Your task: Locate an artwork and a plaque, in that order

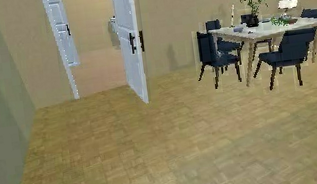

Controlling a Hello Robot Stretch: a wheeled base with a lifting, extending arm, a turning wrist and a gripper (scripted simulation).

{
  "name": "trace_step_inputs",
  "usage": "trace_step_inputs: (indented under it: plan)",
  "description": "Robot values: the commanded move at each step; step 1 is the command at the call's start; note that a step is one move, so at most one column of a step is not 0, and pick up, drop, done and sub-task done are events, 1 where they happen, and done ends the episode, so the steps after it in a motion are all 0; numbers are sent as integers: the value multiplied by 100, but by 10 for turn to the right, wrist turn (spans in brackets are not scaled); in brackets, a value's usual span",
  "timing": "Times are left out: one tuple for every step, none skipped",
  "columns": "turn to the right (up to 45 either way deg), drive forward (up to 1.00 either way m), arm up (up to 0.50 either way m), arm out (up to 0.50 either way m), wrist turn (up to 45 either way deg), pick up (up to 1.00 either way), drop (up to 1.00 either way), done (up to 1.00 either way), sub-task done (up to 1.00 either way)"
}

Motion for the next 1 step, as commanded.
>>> trace_step_inputs:
  plan:
    - [-150, 0, 0, 0, 0, 0, 0, 0, 0]
